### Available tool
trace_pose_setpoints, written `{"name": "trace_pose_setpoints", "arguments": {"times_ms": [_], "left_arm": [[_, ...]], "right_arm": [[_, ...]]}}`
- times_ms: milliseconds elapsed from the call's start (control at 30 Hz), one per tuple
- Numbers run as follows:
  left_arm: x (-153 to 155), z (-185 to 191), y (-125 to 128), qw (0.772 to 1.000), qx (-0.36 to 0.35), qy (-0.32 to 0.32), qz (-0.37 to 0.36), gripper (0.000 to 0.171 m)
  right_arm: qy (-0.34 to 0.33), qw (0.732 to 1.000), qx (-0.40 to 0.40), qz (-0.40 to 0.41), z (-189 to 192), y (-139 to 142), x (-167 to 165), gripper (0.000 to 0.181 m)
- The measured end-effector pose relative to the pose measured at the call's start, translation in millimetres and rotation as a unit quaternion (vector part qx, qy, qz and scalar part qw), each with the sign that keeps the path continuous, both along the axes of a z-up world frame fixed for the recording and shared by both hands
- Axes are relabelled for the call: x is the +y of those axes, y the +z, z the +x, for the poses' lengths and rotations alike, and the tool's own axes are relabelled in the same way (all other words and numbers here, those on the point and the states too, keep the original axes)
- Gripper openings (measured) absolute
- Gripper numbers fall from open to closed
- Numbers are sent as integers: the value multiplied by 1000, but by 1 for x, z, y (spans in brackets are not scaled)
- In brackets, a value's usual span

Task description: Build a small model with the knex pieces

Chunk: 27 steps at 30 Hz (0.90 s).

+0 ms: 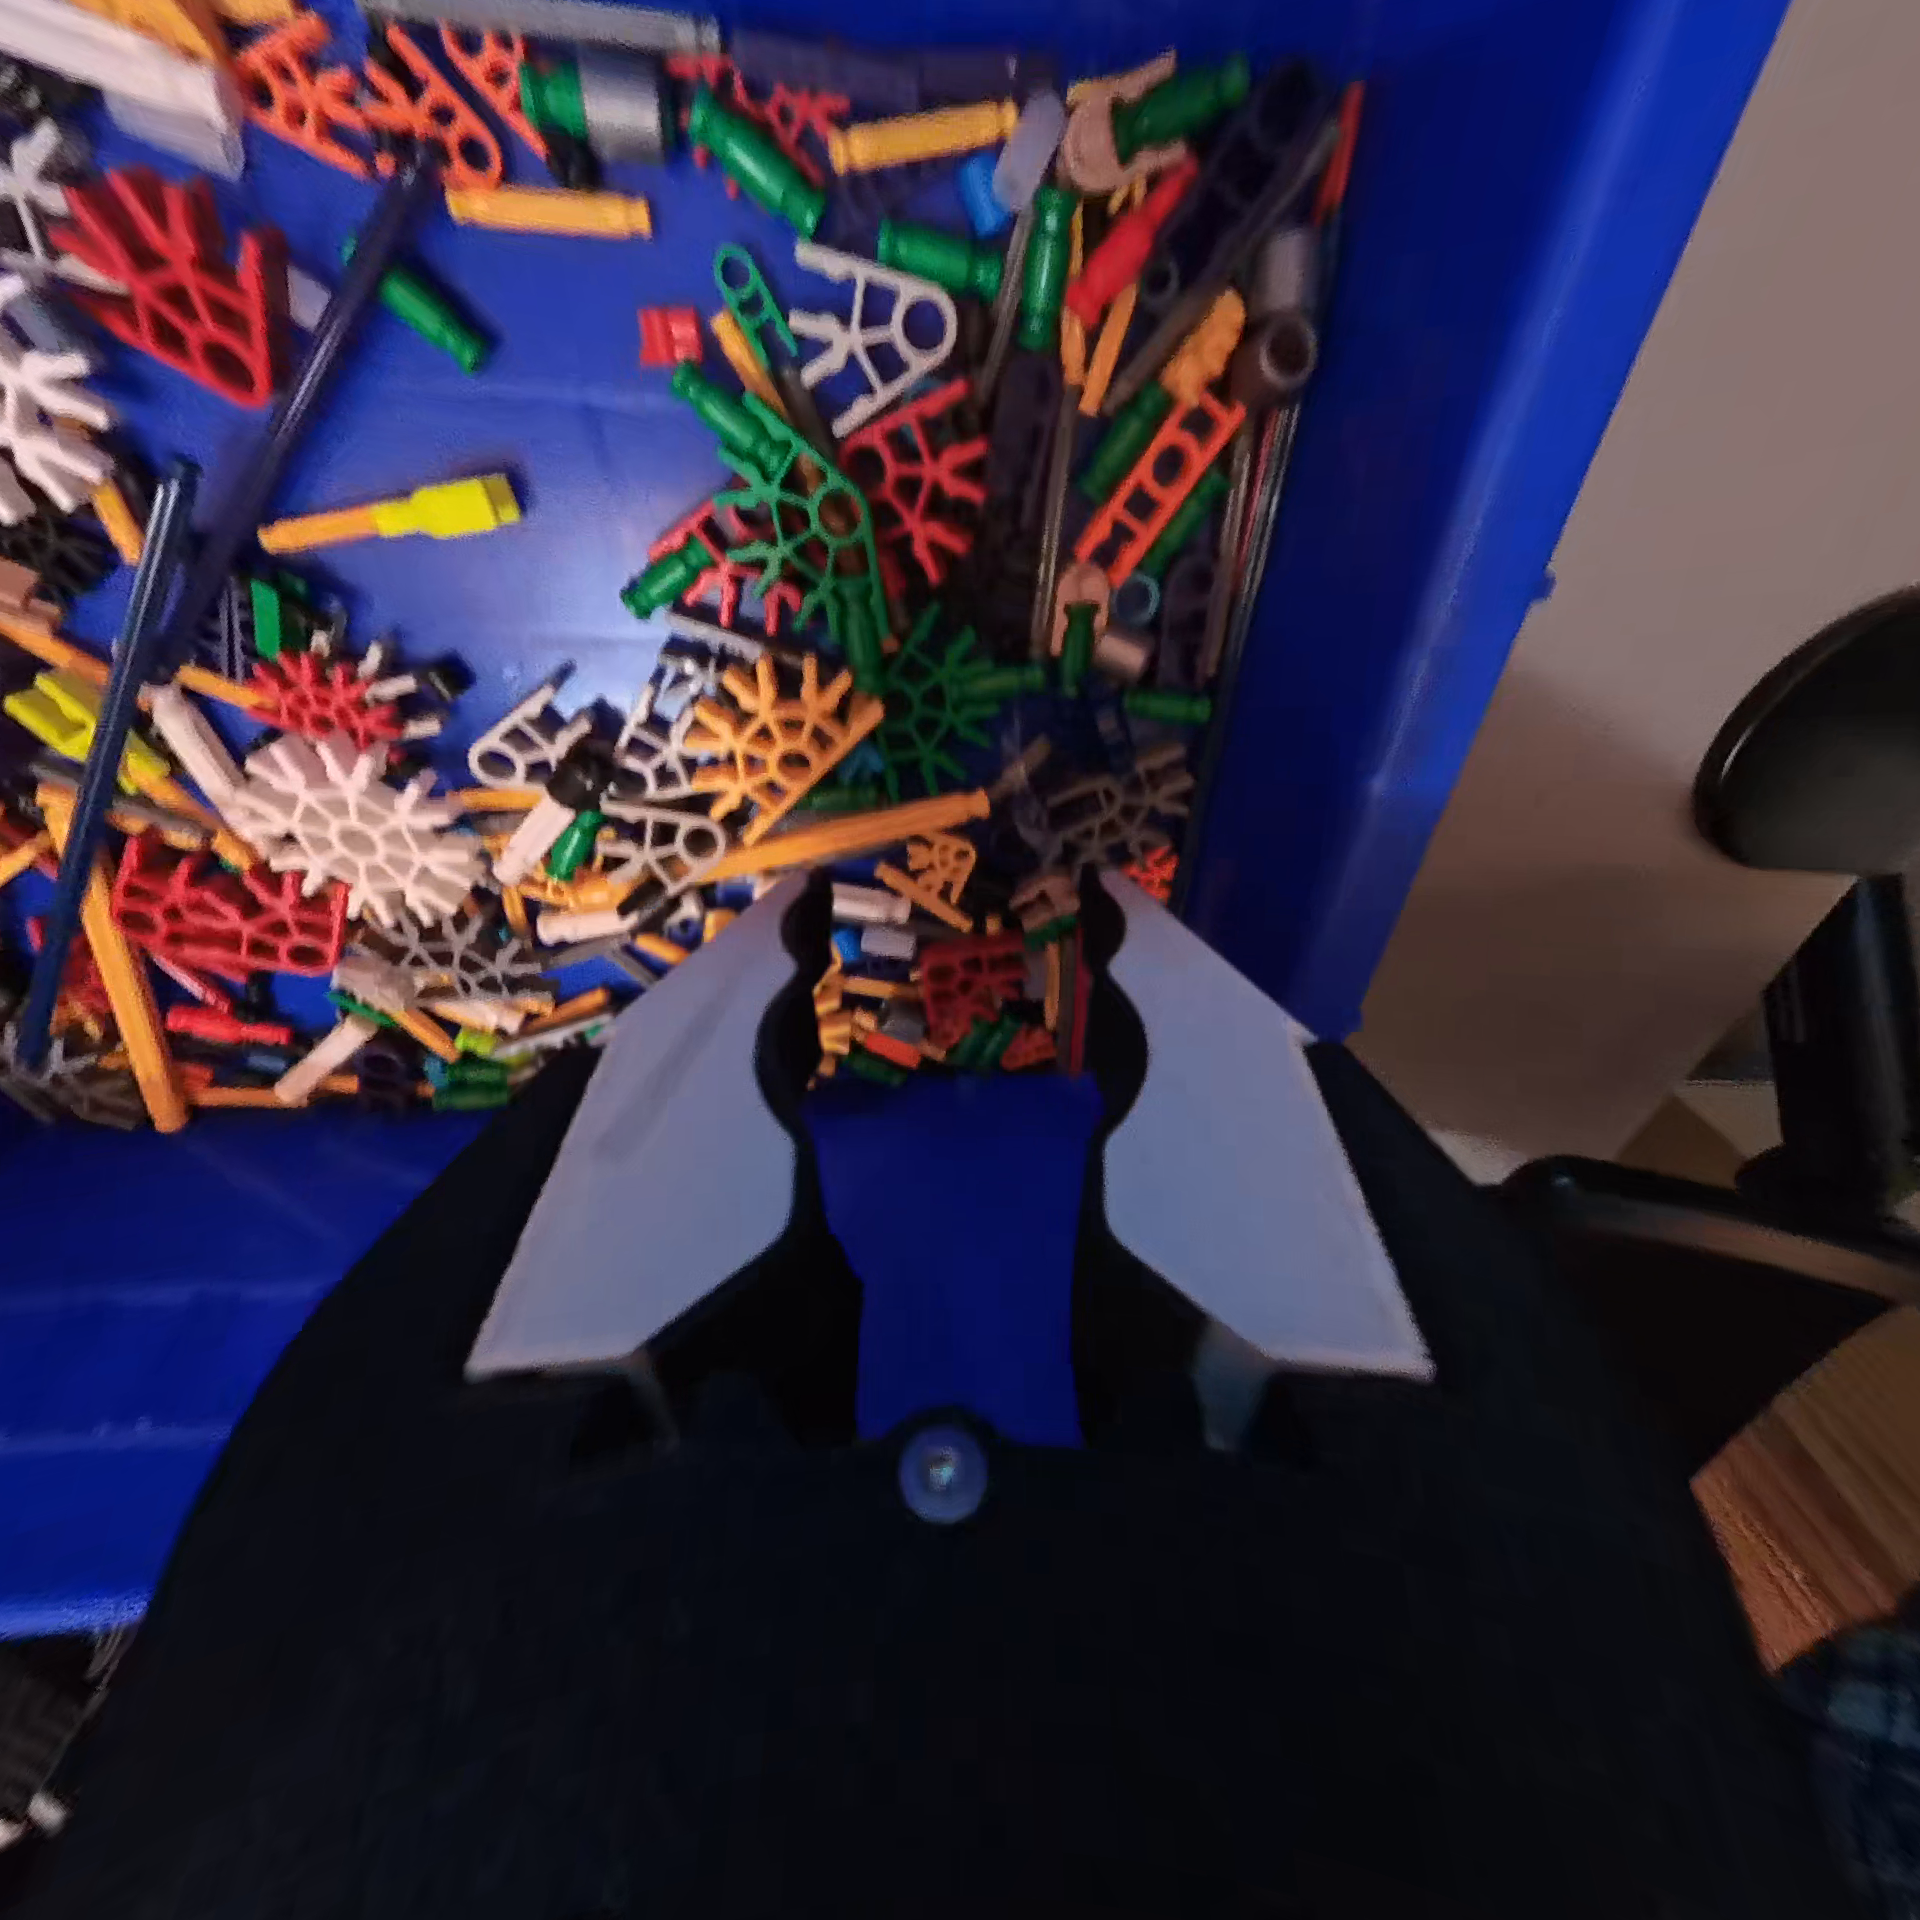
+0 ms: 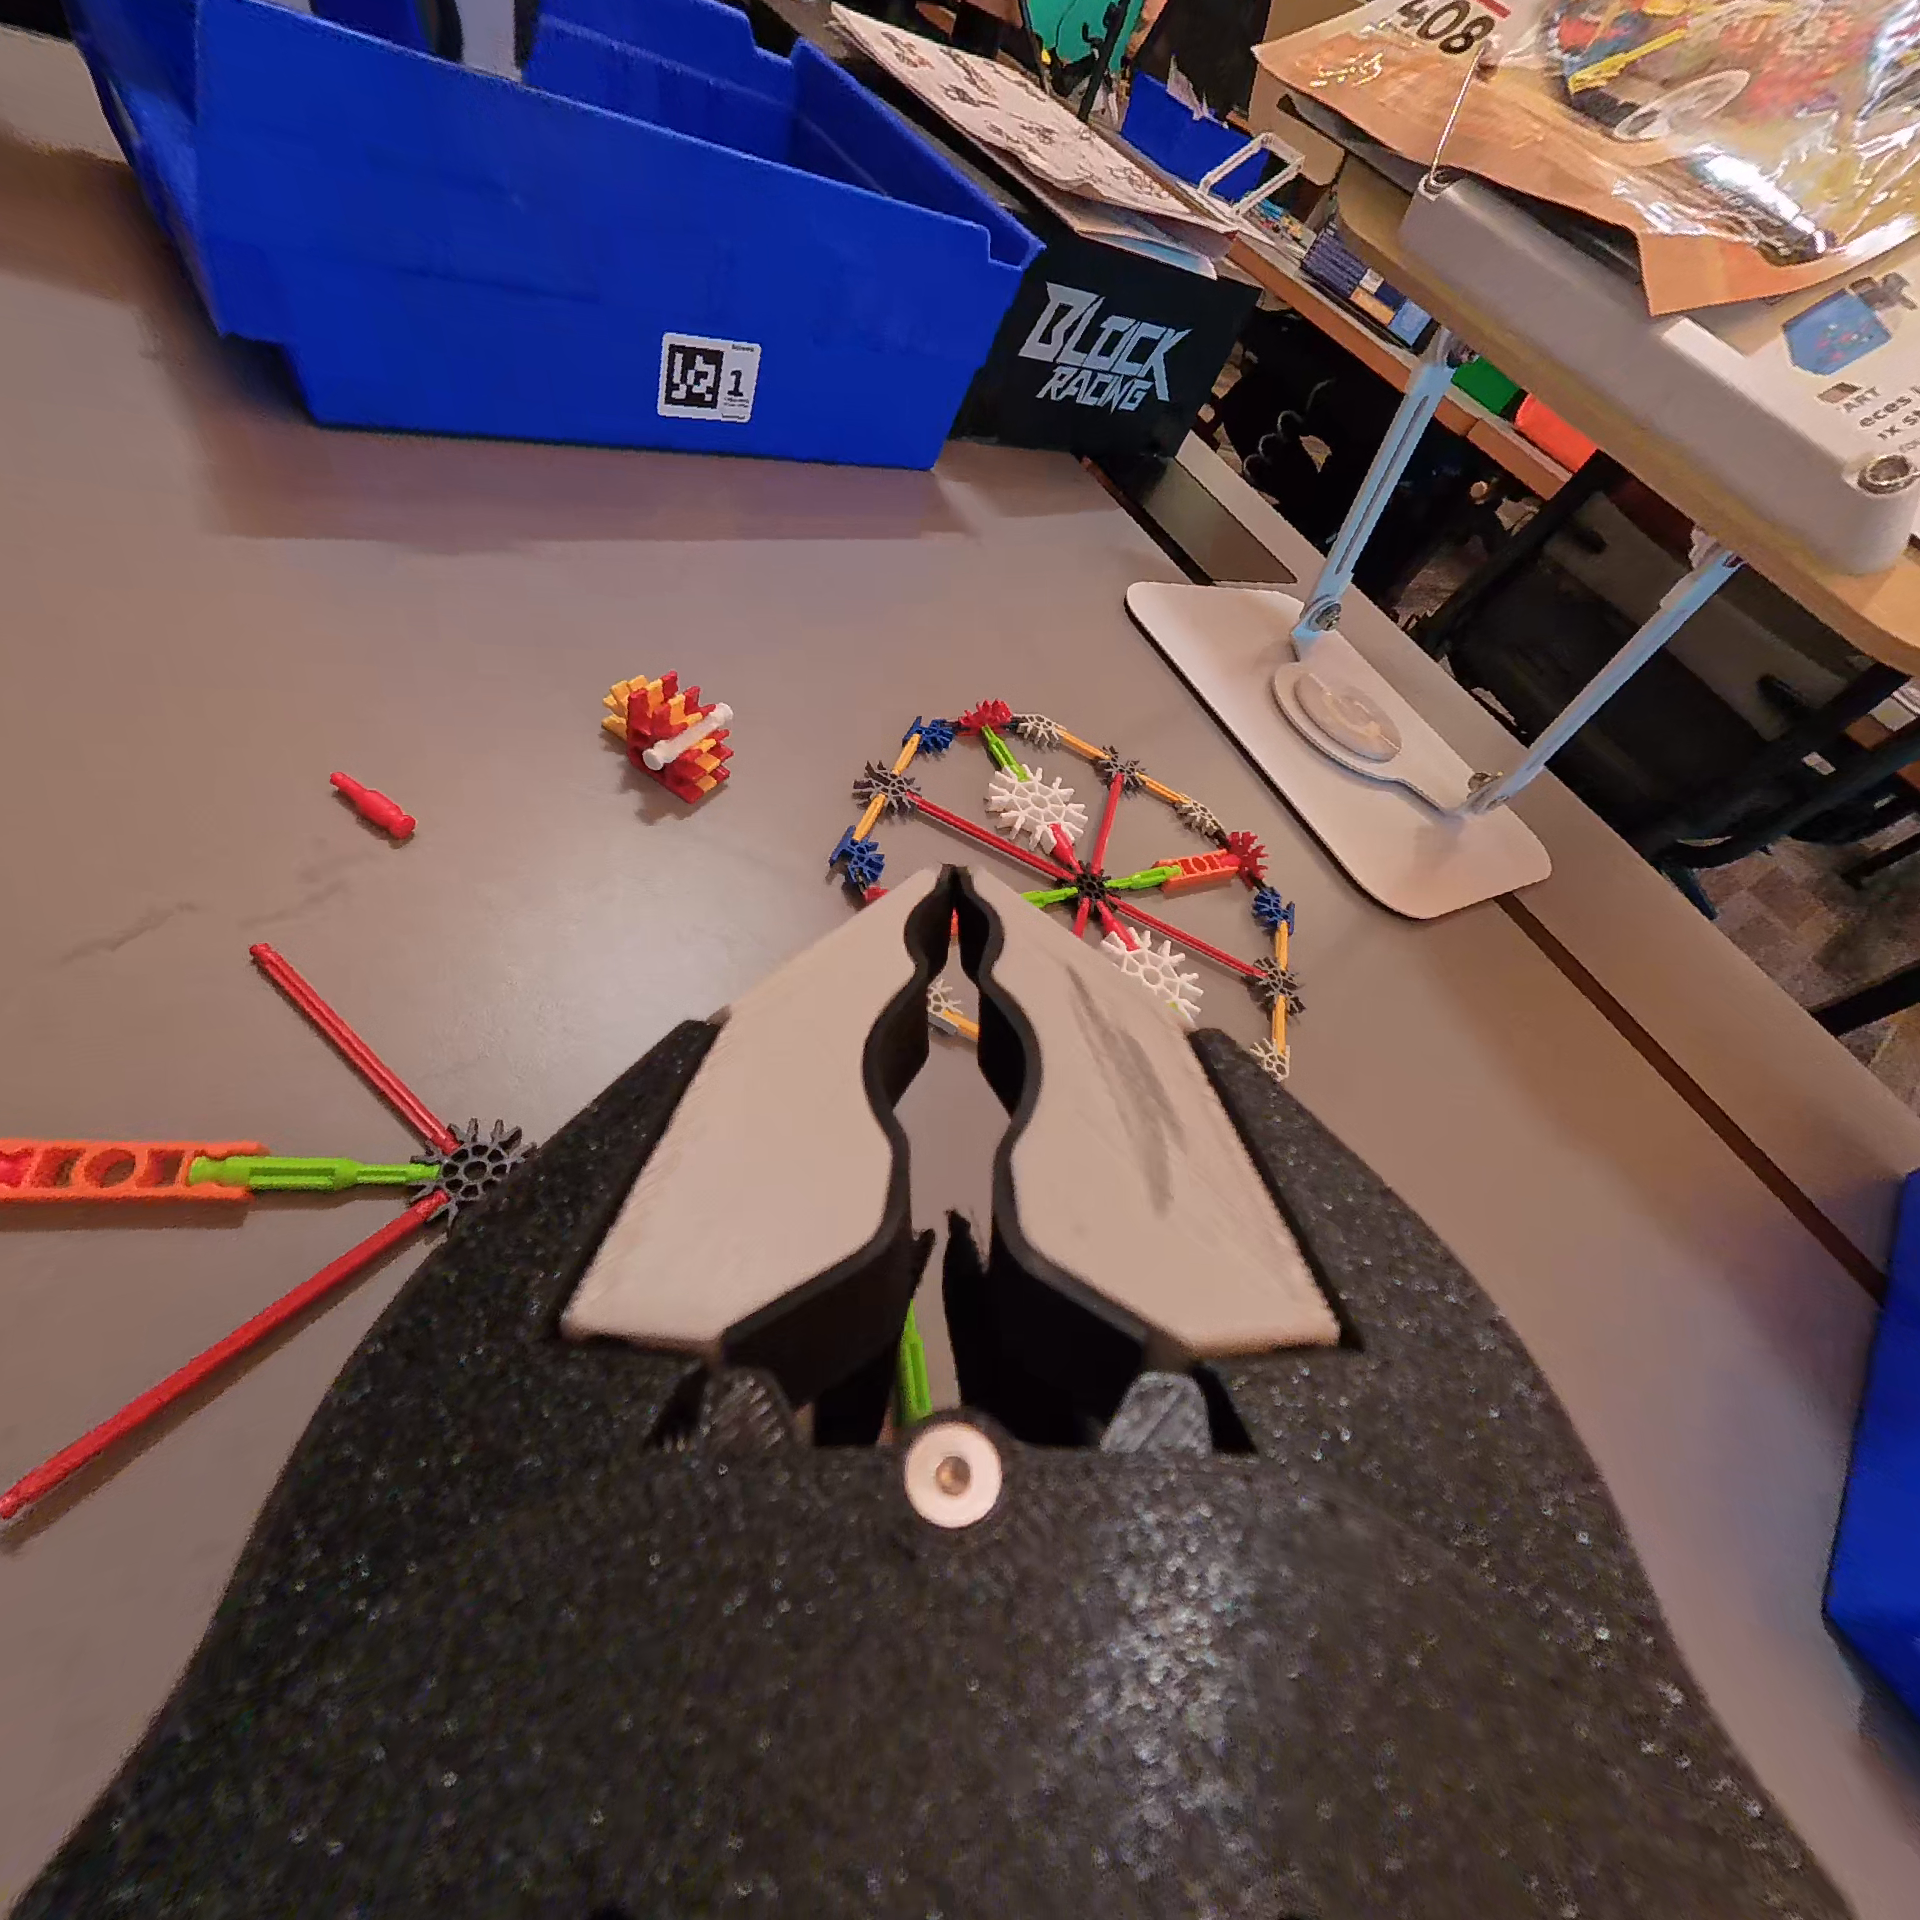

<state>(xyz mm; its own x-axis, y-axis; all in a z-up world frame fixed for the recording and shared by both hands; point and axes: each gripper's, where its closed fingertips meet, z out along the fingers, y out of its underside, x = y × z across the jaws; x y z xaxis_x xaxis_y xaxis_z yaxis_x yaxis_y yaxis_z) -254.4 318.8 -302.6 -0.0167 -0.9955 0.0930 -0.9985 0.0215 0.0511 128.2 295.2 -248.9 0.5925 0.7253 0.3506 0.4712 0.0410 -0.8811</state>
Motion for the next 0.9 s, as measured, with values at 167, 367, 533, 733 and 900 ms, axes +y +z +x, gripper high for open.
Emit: {"name": "trace_pose_setpoints", "arguments": {"times_ms": [167,367,533,733,900], "left_arm": [[3,-27,-6,996,76,-23,38,71],[6,-50,-20,984,151,-63,70,98],[16,-47,-21,979,162,-82,96,118],[35,-22,-18,985,100,-72,124,87],[87,5,-2,973,37,-35,226,71]], "right_arm": [[-2,1000,4,3,2,2,1,0],[0,1000,8,5,2,4,0,0],[-2,1000,7,13,4,8,-1,0],[1,1000,19,15,7,12,-2,0],[-2,1000,20,19,9,14,-3,0]]}}
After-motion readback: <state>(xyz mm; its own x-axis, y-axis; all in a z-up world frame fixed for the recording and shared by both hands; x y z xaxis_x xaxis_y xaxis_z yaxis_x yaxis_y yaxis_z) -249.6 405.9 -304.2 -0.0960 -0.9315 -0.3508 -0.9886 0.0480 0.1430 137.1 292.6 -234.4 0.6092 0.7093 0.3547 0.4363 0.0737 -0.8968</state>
